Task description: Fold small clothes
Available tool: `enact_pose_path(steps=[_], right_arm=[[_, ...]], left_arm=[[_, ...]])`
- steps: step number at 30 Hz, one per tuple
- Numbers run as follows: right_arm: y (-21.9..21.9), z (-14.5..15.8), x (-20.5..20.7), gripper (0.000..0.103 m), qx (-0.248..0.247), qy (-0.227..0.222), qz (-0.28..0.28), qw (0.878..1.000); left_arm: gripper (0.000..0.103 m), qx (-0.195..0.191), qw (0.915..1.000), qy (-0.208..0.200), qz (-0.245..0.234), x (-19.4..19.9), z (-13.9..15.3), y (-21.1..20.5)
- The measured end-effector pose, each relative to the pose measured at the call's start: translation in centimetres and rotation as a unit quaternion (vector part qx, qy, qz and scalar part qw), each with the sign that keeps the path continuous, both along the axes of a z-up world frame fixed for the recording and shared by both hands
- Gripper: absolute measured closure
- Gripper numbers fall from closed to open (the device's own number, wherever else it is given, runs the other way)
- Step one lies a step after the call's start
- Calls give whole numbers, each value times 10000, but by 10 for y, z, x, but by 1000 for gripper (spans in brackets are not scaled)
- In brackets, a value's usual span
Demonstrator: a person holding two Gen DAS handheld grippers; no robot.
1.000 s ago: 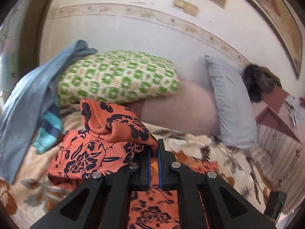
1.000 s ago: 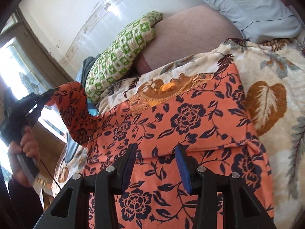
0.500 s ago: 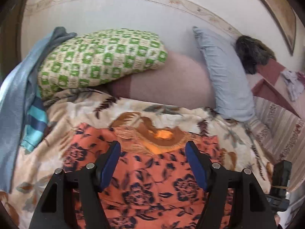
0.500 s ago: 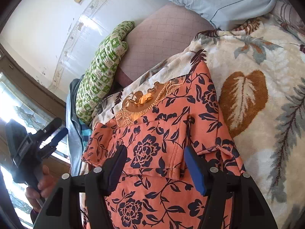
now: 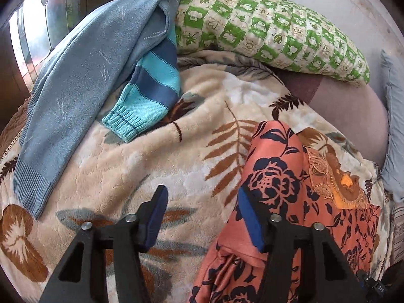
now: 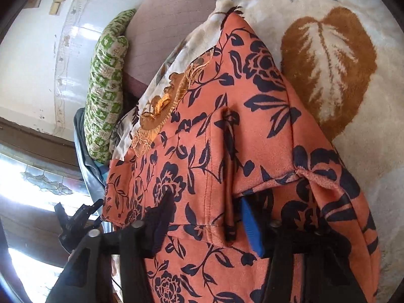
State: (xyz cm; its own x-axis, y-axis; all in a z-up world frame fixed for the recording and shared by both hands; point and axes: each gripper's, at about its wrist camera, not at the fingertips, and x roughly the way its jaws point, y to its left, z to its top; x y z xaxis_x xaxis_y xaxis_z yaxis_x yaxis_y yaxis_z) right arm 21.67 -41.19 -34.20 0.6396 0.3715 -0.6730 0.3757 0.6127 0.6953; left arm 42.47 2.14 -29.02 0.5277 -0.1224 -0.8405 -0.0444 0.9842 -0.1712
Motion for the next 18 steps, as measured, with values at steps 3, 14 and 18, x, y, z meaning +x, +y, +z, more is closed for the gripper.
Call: enact_pose_path(steps=[3,14,18], right_arm=[[9,6,2,91,-268,-29,162,9995],[1,76,13,93,-1472,-689,26,9867],[-7,72,30,93,-1473,-334,389,9878]], left_arm=[[76,81,9998,160,-90,2,-10,-5],[87,1385,9875,430,-619,-1,-37,-26],[87,1151,9904,343,-688,-4,-27,-24]])
